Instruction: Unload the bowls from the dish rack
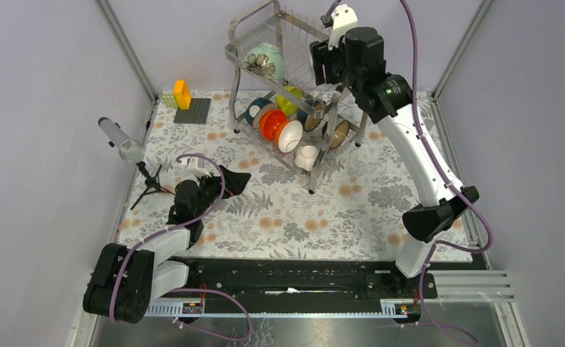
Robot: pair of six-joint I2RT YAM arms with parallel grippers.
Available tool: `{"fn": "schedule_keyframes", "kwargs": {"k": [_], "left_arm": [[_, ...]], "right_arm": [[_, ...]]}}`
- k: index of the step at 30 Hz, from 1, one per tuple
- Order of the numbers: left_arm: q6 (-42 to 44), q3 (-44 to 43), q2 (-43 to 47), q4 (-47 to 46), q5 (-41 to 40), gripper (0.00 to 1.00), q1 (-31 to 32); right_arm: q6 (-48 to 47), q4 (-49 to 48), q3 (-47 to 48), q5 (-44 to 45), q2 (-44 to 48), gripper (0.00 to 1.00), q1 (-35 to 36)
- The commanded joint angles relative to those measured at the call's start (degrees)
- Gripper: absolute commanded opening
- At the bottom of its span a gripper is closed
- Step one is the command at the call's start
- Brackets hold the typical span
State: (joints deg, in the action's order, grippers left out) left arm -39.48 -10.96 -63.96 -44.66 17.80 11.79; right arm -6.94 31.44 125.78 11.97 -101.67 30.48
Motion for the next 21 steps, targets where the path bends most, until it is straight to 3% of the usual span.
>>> {"fn": "schedule_keyframes", "kwargs": {"k": [1,5,12,19,21], "left_arm": [[0.35,-2.18,-0.45,-2.95,1.05,0.99,0.25],[0.37,-2.31,-0.60,-2.91,1.21,0.99,0.25],[0.37,-2.42,-0.85,-2.91,1.33,0.99,0.24],[0.37,-2.48,-0.99,-2.92,1.27,0.99,0.25],[0.37,-2.55,-1.10,-2.94,1.28,0.99,0.25]], "right_arm": [[0.63,1.28,2.74,-8.16,-0.61,0.67,0.29],[-0.18,2.21,2.71,-9.02,-1.41,0.66,0.31],[-1.31,3.42,3.02,-6.99,-3.49,0.56,0.29],[-1.88,3.69,6.37,-7.66,-4.28,0.03,0.70],[-2.37,3.71,8.42,-7.50,-4.14,0.00,1.07]]}}
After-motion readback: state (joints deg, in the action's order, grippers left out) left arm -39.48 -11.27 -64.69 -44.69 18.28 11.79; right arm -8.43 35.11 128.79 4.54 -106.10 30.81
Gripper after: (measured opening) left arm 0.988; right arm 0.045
